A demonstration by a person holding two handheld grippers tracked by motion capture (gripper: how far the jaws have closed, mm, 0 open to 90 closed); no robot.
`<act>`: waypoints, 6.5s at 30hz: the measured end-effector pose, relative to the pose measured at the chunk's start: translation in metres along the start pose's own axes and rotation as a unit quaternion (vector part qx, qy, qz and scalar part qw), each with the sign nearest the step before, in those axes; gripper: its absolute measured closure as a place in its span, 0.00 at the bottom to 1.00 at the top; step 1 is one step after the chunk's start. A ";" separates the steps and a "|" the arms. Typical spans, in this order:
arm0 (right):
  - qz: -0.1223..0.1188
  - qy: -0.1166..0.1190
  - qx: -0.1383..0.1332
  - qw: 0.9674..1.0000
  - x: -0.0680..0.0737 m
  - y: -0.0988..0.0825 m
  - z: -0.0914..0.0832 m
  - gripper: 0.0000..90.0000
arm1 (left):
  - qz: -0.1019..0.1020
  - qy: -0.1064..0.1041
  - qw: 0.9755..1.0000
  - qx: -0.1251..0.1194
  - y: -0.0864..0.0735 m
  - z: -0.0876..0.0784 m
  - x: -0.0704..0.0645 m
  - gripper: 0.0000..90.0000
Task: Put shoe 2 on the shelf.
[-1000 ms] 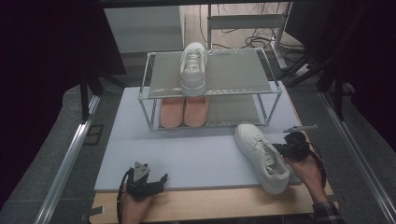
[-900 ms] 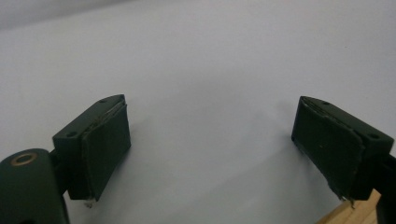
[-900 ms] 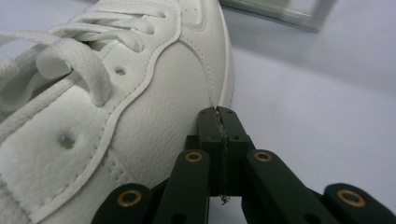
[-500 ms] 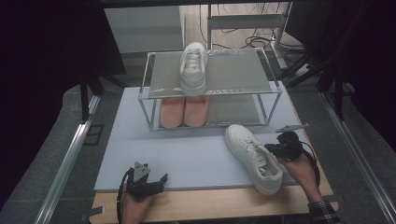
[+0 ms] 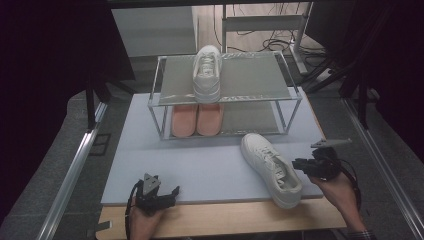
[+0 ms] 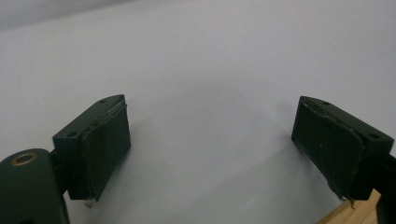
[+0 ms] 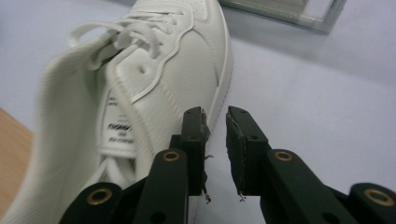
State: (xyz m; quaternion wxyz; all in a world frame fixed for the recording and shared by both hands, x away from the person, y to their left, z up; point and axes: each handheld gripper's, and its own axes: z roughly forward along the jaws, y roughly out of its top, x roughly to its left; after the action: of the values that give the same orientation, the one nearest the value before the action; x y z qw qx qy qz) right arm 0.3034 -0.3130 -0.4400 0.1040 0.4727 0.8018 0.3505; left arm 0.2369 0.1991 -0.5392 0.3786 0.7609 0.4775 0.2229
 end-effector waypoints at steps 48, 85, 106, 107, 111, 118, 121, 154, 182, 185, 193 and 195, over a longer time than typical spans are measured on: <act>0.070 0.066 0.000 0.995 0.006 0.008 0.008 0.92 | 0.000 0.000 1.000 0.000 0.000 0.000 0.000 0.13; 0.138 0.165 -0.075 0.974 0.010 0.064 -0.047 0.94 | 0.000 0.000 1.000 -0.001 0.000 0.000 0.000 0.13; 0.143 0.207 -0.109 0.962 0.016 0.104 -0.079 0.94 | 0.001 0.000 1.000 0.001 0.000 0.000 0.000 0.13; 0.142 0.208 -0.111 0.961 0.016 0.106 -0.080 0.94 | 0.001 0.000 1.000 0.001 0.000 0.000 0.000 0.13; 0.144 0.211 -0.119 0.960 0.017 0.114 -0.087 0.94 | 0.001 0.000 1.000 0.001 0.000 0.000 0.000 0.13; 0.149 0.204 -0.134 0.958 0.014 0.128 -0.094 0.94 | 0.001 0.000 1.000 0.001 0.000 0.000 0.000 0.13; 0.155 0.200 -0.140 0.957 0.012 0.133 -0.094 0.94 | 0.001 0.000 1.000 0.001 0.000 0.000 0.000 0.13; 0.228 0.153 -0.176 0.945 0.000 0.189 -0.039 0.94 | 0.001 -0.001 1.000 0.001 0.000 0.000 0.000 0.13; 0.244 0.079 -0.204 0.945 0.006 0.232 0.011 0.94 | 0.001 0.000 1.000 0.000 0.000 0.000 0.001 0.13; 0.240 0.068 -0.204 0.947 0.008 0.237 0.016 0.93 | 0.001 0.000 1.000 0.000 0.000 0.000 0.001 0.13; 0.225 0.072 -0.207 0.949 0.010 0.242 0.023 0.86 | 0.001 0.000 1.000 0.000 0.000 0.000 0.000 0.13; 0.218 0.079 -0.209 0.950 0.009 0.242 0.022 0.78 | 0.001 0.000 1.000 0.000 0.000 0.000 0.000 0.13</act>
State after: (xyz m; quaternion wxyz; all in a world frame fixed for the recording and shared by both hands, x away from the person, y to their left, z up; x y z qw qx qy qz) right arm 0.4758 -0.2205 -0.2946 0.0575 0.5740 0.5940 0.5606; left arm 0.2372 0.1995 -0.5392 0.3784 0.7614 0.4768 0.2229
